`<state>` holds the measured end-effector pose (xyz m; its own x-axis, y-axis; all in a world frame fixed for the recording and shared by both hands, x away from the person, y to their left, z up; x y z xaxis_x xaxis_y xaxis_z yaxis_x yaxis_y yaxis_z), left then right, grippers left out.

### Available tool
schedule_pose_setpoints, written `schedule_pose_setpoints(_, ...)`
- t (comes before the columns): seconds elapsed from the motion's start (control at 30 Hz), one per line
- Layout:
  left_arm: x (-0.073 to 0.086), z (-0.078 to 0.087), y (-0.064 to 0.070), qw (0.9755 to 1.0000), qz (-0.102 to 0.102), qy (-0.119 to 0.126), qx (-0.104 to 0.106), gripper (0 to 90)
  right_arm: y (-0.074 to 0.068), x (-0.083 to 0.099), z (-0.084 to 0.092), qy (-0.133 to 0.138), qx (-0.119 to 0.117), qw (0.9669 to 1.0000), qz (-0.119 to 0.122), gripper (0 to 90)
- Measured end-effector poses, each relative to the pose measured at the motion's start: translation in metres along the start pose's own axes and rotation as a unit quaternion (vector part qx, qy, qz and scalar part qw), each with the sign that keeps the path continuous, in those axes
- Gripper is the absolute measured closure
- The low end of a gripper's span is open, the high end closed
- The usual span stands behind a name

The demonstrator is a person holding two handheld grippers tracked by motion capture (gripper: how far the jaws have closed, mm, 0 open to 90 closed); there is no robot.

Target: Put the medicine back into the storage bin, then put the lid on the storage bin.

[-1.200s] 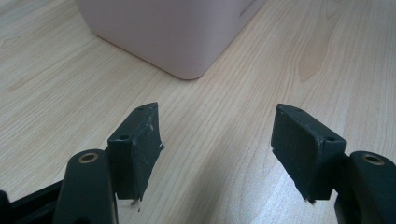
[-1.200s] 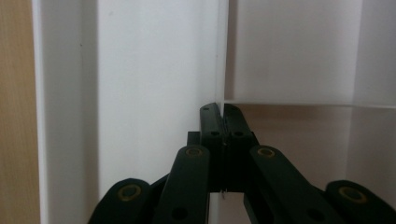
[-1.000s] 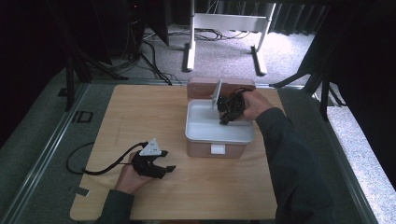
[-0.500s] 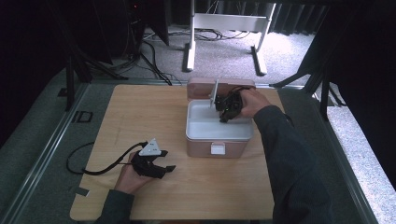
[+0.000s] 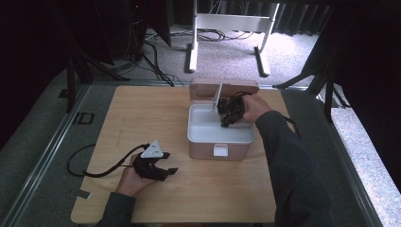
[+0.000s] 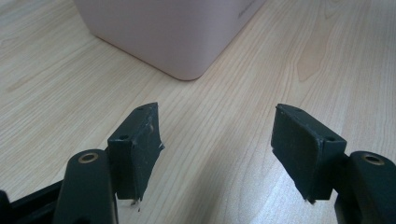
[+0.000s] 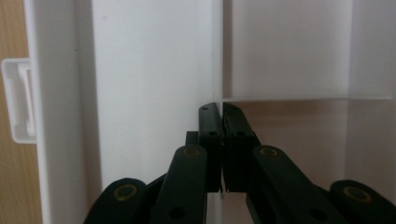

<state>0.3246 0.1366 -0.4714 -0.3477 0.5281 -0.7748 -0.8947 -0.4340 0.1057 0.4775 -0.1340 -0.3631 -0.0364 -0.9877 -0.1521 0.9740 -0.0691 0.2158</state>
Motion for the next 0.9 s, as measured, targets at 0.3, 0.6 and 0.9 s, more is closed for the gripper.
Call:
schedule_pose_setpoints(0.3, 0.001, 0.002, 0.000, 1.0000, 0.001, 0.001, -0.003, 32.9, -0.002, 0.009, 0.009, 0.000, 0.017, 0.9998, -0.014, 72.0)
schedule_pose_setpoints(0.6, 0.000, -0.001, -0.002, 1.0000, 0.003, 0.001, 0.000, 33.0, -0.008, 0.025, 0.016, 0.032, 0.037, 0.9982, -0.033, 60.0)
schedule_pose_setpoints(0.9, 0.000, -0.002, -0.002, 1.0000, 0.001, -0.001, 0.000, 33.0, -0.019, 0.051, 0.035, 0.085, 0.082, 0.9899, -0.079, 54.3)
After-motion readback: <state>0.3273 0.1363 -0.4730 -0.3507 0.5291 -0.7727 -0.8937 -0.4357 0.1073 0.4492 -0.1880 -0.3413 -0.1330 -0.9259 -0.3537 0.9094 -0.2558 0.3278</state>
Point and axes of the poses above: each handheld gripper's, and its own axes: z roughly backward along the jaws, x roughly out of its underside, y roughly to its right, the point moved 2 cm from there along -z, roughly forward along the jaws, and after that the axes turned 7 degrees about x, right-handed, at the moved point
